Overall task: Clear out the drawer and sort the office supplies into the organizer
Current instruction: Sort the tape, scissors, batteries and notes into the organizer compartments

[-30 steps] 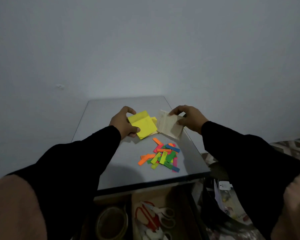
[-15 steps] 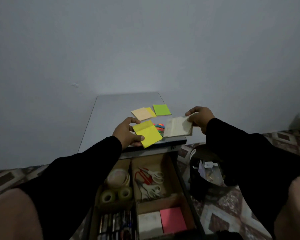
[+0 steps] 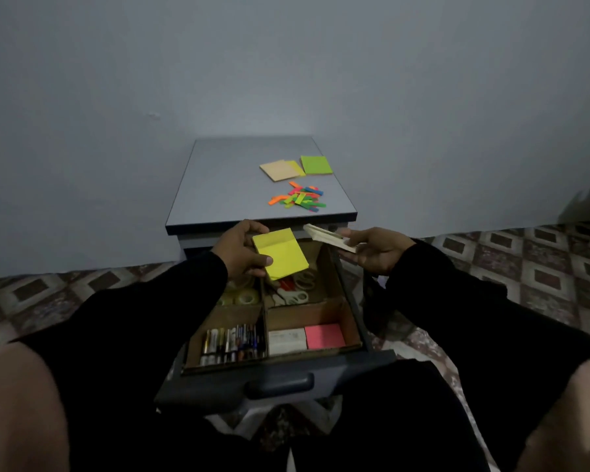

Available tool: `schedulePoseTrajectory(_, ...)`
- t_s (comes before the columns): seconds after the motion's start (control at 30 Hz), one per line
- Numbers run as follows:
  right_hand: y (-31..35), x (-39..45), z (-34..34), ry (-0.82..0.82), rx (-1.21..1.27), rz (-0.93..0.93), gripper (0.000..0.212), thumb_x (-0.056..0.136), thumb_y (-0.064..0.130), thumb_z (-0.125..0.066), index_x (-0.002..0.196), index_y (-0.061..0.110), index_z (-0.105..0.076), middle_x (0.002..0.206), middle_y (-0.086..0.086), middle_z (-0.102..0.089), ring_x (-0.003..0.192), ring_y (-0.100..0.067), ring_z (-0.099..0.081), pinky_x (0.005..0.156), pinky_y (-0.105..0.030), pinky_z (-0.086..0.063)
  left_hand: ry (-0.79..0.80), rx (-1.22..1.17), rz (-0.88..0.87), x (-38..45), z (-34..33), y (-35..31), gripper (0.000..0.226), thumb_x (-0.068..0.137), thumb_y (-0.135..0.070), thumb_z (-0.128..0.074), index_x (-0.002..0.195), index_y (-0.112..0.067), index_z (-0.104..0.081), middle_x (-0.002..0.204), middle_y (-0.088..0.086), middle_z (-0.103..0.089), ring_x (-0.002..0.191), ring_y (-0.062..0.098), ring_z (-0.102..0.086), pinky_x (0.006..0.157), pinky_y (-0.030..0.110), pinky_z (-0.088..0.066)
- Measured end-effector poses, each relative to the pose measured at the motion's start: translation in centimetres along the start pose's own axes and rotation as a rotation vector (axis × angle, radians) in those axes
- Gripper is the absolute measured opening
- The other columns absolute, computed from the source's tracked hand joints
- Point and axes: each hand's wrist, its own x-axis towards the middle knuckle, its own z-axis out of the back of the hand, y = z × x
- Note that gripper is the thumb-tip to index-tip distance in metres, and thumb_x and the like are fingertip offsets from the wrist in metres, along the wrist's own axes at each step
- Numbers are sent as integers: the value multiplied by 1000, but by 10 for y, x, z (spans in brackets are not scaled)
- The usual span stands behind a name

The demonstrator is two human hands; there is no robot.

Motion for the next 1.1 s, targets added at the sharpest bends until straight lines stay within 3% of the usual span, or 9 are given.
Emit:
schedulePoseTrajectory(0.1, -13, -2, 0, 36, -61, 10, 45, 91, -15, -33, 129, 3, -49, 123, -19, -47, 106, -30, -55, 61, -23, -56, 0, 3, 37, -9, 4, 8, 43, 79, 17, -60, 109, -11, -45, 88, 7, -53, 74, 22, -58, 45, 23, -55)
schedulePoseTrajectory(0.27, -26, -5, 9, 24, -196, 96, 50, 85, -20, -41, 121, 12, -53, 110, -14, -52, 95, -25, -55, 76, -24, -53, 11, -48, 83, -16, -6, 26, 49, 78, 20, -58, 113, -11, -43, 87, 5, -53, 73, 20, -59, 46, 23, -55)
schedulePoseTrajectory(0.4, -39, -4, 24, -11, -228, 124, 52, 83, -23, -42, 124, 8, -51, 113, -13, -50, 90, -23, -56, 54, -17, -55, 25, -41, 106, -13, -26, 52, 44, 78, 21, -58, 105, -11, -46, 85, 9, -54, 75, 23, -60, 48, 26, -56)
schedulePoseTrajectory(0.5, -43, -4, 36, -28, -253, 128, 55, 83, -24, -41, 131, 2, -46, 108, -9, -51, 100, -26, -54, 62, -21, -56, 20, -14, 122, -9, -43, 75, 44, 77, 22, -58, 92, -19, -51, 92, 18, -55, 82, 32, -62, 49, 29, -57)
schedulePoseTrajectory(0.6, -45, -5, 45, -55, -224, 124, 54, 83, -24, -41, 129, 3, -48, 121, -15, -49, 104, -28, -53, 61, -21, -55, 39, -45, 168, -4, -60, 96, 48, 78, 25, -53, 86, -22, -51, 73, 11, -45, 64, 26, -54, 47, 30, -49)
schedulePoseTrajectory(0.67, -46, -4, 52, -67, -229, 119, 54, 83, -23, -42, 129, 5, -48, 113, -12, -52, 94, -24, -57, 59, -21, -56, 58, -42, 200, -3, -70, 108, 47, 79, 24, -53, 89, -21, -51, 66, 6, -39, 58, 20, -51, 46, 28, -47)
schedulePoseTrajectory(0.8, -50, -1, 62, -69, -252, 119, 55, 84, -23, -40, 130, 6, -48, 96, -6, -53, 86, -20, -56, 76, -29, -54, 104, -69, 216, -2, -84, 124, 47, 77, 25, -53, 94, -18, -49, 86, 16, -46, 68, 23, -55, 45, 26, -54)
schedulePoseTrajectory(1.0, -62, 10, 69, -72, -209, 117, 59, 83, -25, -38, 133, 5, -44, 114, -11, -55, 117, -32, -50, 78, -30, -49, 146, -74, 280, 6, -97, 132, 47, 76, 26, -54, 97, -16, -50, 79, 13, -46, 67, 23, -53, 56, 32, -53)
schedulePoseTrajectory(1.1, -66, 15, 71, -70, -195, 109, 59, 83, -25, -38, 132, 6, -45, 101, -4, -58, 108, -27, -53, 71, -25, -52, 123, -54, 307, 9, -105, 134, 48, 75, 26, -55, 104, -13, -50, 77, 9, -45, 66, 23, -51, 58, 32, -52)
